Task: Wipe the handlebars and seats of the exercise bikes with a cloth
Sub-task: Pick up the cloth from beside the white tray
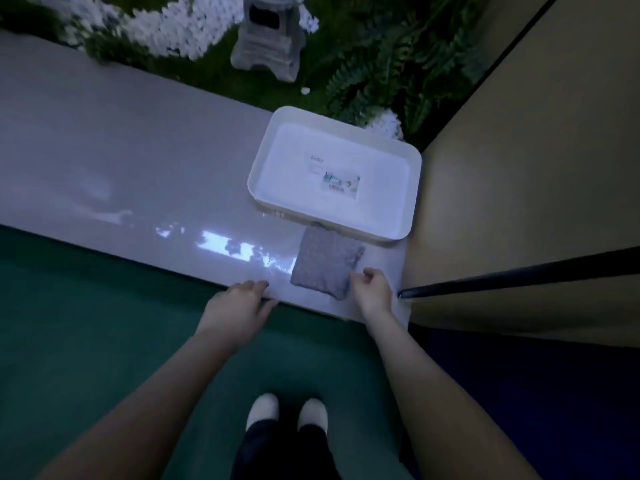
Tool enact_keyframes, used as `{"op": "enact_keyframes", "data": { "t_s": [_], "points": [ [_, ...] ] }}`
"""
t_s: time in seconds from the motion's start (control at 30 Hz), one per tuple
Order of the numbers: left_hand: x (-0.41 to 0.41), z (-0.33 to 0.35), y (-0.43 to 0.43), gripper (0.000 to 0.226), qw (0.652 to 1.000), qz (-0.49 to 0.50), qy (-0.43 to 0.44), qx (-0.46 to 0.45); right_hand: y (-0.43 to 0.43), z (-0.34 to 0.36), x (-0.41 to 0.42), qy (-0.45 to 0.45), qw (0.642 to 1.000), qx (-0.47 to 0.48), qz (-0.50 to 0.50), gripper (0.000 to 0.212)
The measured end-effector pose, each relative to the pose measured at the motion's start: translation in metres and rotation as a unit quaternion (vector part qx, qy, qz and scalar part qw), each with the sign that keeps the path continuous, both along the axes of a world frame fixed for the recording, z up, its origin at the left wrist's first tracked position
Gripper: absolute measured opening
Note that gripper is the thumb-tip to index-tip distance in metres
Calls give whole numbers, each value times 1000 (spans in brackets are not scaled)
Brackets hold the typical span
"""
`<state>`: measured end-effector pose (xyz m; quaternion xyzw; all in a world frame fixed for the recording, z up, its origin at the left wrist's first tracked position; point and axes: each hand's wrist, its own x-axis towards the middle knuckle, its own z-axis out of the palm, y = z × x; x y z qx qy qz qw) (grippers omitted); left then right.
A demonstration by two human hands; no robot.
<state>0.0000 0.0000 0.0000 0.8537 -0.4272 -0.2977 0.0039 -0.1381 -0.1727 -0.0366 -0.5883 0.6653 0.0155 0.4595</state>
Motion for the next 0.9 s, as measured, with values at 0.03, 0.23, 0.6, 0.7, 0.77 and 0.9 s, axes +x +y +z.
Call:
{"op": "enact_keyframes", "data": {
  "t_s": [0.03, 0.23, 0.6, 0.7, 0.77, 0.9],
  "points": [
    [0, -4, -2, 44, 1000, 6, 2, -4, -2, -5, 4, -6, 1000, -4, -14, 39],
    [-1, -27, 0, 43, 999, 39, 14, -32, -5, -31, 24, -26, 996, 9, -90, 24],
    [-7, -9, 10, 41, 989, 128, 42, -64, 14, 2, 29, -111, 989, -95, 14, 22],
    [-6, 8, 8, 39, 977, 175, 79, -91, 20, 34, 26, -151, 981, -109, 50, 19],
    [-5, 23, 4, 35, 953, 237, 138, -131, 25, 62, 23, -184, 974, -106, 72, 15],
    [-6, 66, -8, 27, 847, 390, 291, -214, 38, 128, 17, -271, 960, -39, 65, 11]
  ]
}}
